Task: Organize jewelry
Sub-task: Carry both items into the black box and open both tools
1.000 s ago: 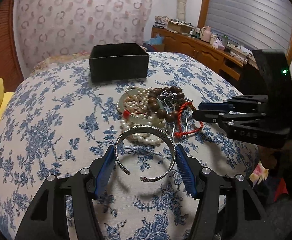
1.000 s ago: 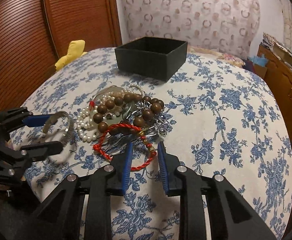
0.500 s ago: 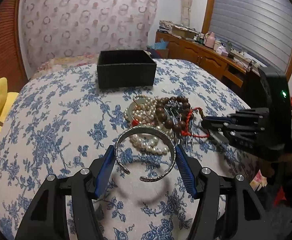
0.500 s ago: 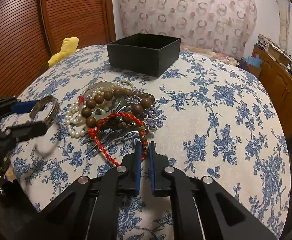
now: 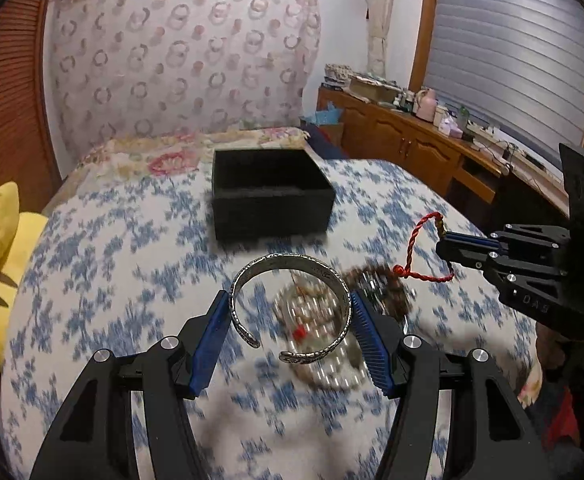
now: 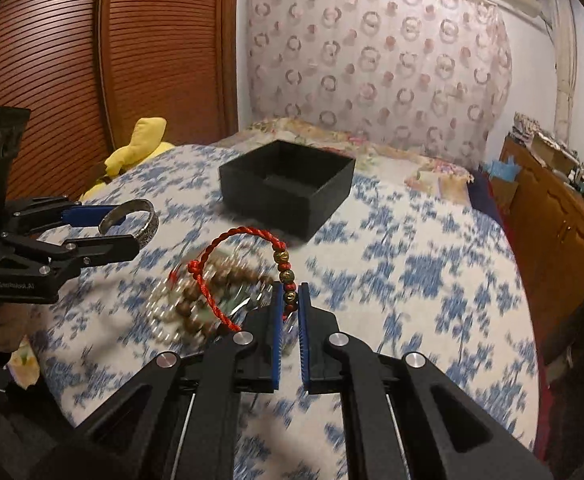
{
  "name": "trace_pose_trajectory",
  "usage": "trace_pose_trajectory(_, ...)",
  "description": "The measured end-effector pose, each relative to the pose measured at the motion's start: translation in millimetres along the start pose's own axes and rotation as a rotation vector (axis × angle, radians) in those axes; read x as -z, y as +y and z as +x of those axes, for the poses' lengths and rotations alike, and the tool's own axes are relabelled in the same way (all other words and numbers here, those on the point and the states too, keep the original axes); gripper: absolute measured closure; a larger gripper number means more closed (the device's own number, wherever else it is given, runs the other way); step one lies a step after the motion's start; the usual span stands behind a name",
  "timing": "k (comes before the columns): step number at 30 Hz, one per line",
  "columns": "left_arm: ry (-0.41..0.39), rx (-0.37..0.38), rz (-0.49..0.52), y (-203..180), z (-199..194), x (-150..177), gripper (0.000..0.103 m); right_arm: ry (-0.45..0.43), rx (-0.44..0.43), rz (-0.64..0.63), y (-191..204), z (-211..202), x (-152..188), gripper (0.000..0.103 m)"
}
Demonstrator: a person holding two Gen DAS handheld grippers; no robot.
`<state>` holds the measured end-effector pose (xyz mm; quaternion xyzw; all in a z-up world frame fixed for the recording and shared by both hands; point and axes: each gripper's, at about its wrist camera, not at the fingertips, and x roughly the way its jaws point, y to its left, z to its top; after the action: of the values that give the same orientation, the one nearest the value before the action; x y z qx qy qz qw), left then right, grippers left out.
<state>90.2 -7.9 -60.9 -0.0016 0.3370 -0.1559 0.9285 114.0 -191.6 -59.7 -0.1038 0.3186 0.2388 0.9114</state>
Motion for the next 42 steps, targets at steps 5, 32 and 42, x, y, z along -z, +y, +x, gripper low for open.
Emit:
trace_pose_trajectory(5,-0.015,-0.007,-0.010,13.0,17.1,-31.7,0.045,-0.023,0.022,-0.027,-9.4,16.6,-25.9,0.095)
trace_pose_trajectory(32,0.093,-0.055,0.042,30.6,136.2,-114.8,0.043,-0.026,0.003,-0.036,-53.9,97.9,-83.4,0.095)
trace_pose_trajectory(42,0.028,-0.080,0.000,48.8,106.8,-108.4,0.030,0.013,0.026,-0.100,-39.3,129.7,-102.7,0.095)
